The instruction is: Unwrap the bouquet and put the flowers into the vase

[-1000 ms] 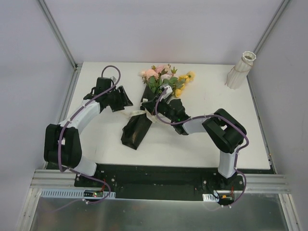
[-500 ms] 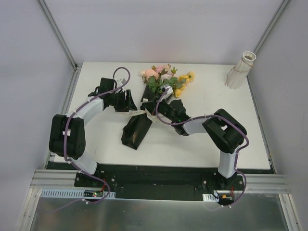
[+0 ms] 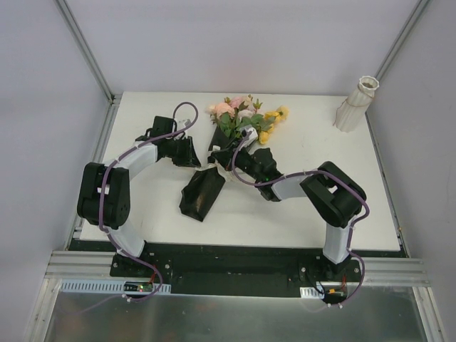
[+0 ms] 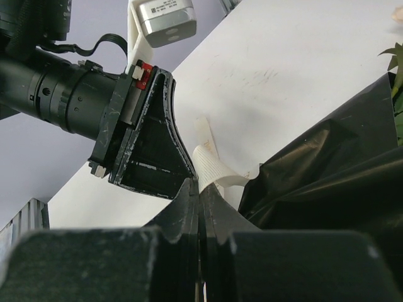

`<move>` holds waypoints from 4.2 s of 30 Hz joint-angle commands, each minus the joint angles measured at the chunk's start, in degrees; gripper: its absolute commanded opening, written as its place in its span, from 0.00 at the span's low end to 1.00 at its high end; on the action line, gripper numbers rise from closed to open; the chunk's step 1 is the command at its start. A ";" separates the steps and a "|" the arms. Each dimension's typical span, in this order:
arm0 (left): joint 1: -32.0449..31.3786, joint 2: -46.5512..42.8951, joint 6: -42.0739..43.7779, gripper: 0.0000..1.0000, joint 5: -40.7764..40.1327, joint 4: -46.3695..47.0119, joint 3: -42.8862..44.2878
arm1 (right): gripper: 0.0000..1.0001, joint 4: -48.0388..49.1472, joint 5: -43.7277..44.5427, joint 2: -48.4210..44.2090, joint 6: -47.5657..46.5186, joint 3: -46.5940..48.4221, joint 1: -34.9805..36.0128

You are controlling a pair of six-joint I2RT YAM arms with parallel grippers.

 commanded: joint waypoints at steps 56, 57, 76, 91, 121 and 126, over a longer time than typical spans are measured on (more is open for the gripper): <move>10.94 -19.54 -18.49 0.00 -60.58 -20.32 2.78 | 0.00 -20.49 36.23 -33.86 10.29 -23.13 -18.06; 12.42 -19.36 -18.23 0.00 -60.67 -20.32 2.78 | 0.00 -22.25 36.50 -34.39 10.11 -22.78 -18.50; 20.17 -23.05 -15.77 0.00 -46.26 -20.32 2.17 | 0.00 -38.15 32.54 -38.09 11.77 -19.00 -22.90; 12.00 -26.84 -8.90 0.60 -19.46 -20.05 5.59 | 0.52 -71.21 26.40 -45.63 18.28 -7.84 -21.06; -8.05 6.64 -15.59 0.61 -4.42 -6.08 17.37 | 0.41 -44.24 6.52 -21.48 -5.27 -2.22 -6.02; -8.84 10.42 -16.20 0.61 -3.45 -3.44 18.07 | 0.40 -44.32 7.14 -18.40 -6.85 0.07 -7.17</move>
